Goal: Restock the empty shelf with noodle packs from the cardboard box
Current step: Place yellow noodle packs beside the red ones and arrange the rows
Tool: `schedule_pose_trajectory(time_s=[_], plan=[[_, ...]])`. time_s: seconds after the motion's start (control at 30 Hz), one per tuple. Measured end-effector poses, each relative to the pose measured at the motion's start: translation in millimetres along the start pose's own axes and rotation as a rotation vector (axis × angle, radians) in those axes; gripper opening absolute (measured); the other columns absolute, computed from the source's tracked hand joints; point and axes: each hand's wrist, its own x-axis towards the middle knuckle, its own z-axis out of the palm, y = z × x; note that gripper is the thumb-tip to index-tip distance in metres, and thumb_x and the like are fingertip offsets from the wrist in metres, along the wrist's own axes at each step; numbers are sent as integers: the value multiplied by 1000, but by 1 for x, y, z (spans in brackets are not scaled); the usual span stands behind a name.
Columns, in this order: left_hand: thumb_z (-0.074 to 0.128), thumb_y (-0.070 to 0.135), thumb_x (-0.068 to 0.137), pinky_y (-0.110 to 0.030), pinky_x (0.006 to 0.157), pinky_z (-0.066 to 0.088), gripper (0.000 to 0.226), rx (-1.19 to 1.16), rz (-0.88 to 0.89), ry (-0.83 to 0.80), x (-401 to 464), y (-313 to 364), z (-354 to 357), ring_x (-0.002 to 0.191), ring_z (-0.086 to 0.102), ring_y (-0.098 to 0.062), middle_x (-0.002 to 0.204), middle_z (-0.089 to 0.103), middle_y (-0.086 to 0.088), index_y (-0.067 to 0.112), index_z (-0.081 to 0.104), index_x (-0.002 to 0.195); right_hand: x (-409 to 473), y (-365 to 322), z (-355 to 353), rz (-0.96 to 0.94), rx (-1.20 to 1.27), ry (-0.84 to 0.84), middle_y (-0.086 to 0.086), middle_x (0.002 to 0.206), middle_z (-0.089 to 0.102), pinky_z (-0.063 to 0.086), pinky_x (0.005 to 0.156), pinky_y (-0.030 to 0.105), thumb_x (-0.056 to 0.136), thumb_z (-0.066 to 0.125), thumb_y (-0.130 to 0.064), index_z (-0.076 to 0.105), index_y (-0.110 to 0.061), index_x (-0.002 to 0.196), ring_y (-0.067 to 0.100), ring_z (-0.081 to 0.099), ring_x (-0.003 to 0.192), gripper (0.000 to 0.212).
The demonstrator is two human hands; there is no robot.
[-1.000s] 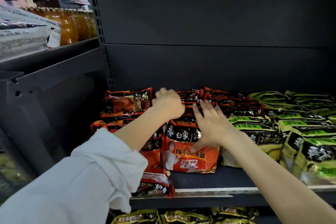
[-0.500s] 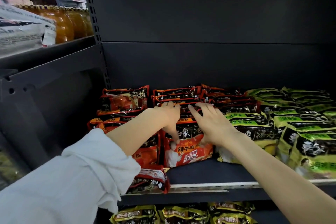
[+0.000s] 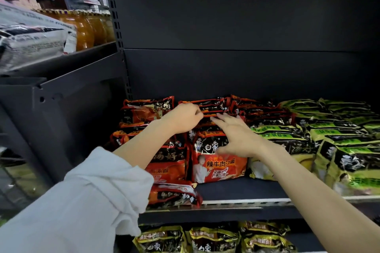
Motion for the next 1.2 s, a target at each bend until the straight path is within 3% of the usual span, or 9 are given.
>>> schedule_pose_trajectory(time_s=[0.1, 0.2, 0.27, 0.37, 0.53, 0.8, 0.97, 1.1, 1.2], plan=[[45, 21, 97, -33, 71, 54, 25, -33, 54, 169, -24, -7, -10, 66, 60, -14, 83, 66, 1, 12, 66, 106, -20, -22, 4, -91, 205, 176, -4, 156, 21, 8, 112, 19, 90, 57, -14, 27, -25, 149, 10, 9, 144, 67], [47, 19, 95, -32, 65, 54, 22, -17, 46, 247, -50, -19, -18, 63, 61, -16, 77, 66, 0, 11, 68, 99, -40, -45, 4, -118, 366, 260, -10, 146, 37, 18, 105, 16, 95, 53, -28, 40, -31, 140, 4, 26, 136, 47], [48, 19, 94, -36, 74, 55, 22, -5, 25, 269, -66, -28, -21, 75, 65, -20, 87, 70, -5, 12, 68, 99, -52, -62, 3, -149, 477, 170, -14, 147, 33, 21, 103, 20, 88, 57, -46, 35, -36, 142, -2, 24, 132, 59], [54, 26, 91, -39, 90, 50, 23, 43, -26, 209, -86, -41, -20, 101, 60, -19, 111, 66, -2, 18, 65, 109, -65, -84, 9, -198, 491, -29, -15, 156, 9, 17, 110, 29, 76, 69, -53, 13, -37, 150, 1, 8, 141, 94], [52, 36, 93, -36, 104, 38, 39, -17, -165, 144, -117, -52, -15, 126, 44, -22, 137, 48, -5, 21, 54, 129, -61, -96, 28, -229, 98, -98, -6, 159, -12, 9, 118, 39, 70, 69, -63, -8, -29, 151, 14, -14, 146, 117], [36, 21, 102, -28, 105, 31, 35, -64, -268, 263, -146, -60, -10, 125, 44, -23, 137, 44, -11, 7, 53, 128, -41, -103, 26, -125, 52, 227, 4, 144, 43, 38, 105, 33, 93, 58, -26, 37, -17, 144, 19, 33, 137, 56], [41, 15, 98, -27, 82, 48, 32, -57, -353, 248, -141, -76, -14, 99, 57, -25, 121, 52, -13, 6, 52, 126, -19, -115, 40, -107, -53, 314, 8, 141, 43, 40, 105, 34, 93, 46, -1, 39, -11, 143, 23, 36, 130, 51], [43, 12, 96, -39, 101, 41, 33, 29, -262, 398, -127, -77, -20, 119, 49, -26, 132, 51, -9, 9, 53, 127, -7, -126, 50, -98, -34, 299, 8, 150, 34, 30, 113, 36, 98, 38, -19, 31, -8, 146, 24, 27, 138, 49], [40, 15, 99, -33, 104, 40, 37, -32, -153, 237, -103, -74, -22, 125, 48, -21, 138, 50, -5, 14, 50, 134, -3, -129, 42, -75, -38, 230, 6, 143, 44, 37, 105, 37, 93, 32, -60, 40, -11, 141, 23, 38, 129, 69]])
